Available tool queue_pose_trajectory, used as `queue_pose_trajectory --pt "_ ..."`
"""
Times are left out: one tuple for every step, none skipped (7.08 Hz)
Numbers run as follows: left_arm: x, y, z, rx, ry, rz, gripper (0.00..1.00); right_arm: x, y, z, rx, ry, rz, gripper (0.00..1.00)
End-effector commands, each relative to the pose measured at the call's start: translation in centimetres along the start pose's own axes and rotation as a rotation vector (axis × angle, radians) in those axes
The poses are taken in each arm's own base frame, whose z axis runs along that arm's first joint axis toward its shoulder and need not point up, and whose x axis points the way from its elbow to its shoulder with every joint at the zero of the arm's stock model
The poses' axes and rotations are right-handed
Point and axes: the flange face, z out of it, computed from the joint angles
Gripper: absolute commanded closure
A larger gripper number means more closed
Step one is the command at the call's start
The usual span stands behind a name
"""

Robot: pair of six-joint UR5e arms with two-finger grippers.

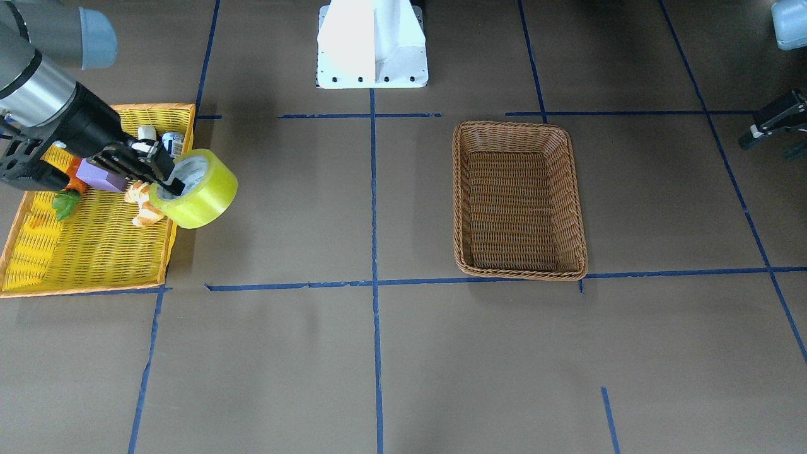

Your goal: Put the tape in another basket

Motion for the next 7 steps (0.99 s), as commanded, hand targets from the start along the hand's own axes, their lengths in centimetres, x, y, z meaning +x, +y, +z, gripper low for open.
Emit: queue_pose_trajectory --pt "7.5 2.1 5.2 -0.006 0.134 -0.098 0.0 -2.9 4.1 -0.7 -0.035 -0.097 0.016 1.0" --pt "11.4 3.1 7.4 0.004 0.184 -0.167 0.0 -3.0 4.9 -0.6 -0.048 -0.165 0.057 1.0" --pt "16.3 3.1 8.7 0.006 0.259 -0.237 0.0 -3.3 5.5 -0.6 -0.063 -0.234 0.083 1.0" --pt "21.5 2.9 9.5 0.008 0.343 -0.316 0.0 -3.5 6.2 -0.6 -0.08 -0.305 0.09 1.0" --pt "25.4 3.6 10.0 0.014 0.449 -0.392 0.0 -3.7 7.1 -0.5 -0.082 -0.379 0.109 1.0" --pt "27.7 4.2 9.4 0.004 0.555 -0.458 0.0 -4.0 8.0 -0.3 -0.094 -0.457 0.122 1.0" --pt "29.1 4.3 8.3 -0.013 0.644 -0.512 0.0 -4.2 9.3 0.6 -0.109 -0.55 0.116 1.0"
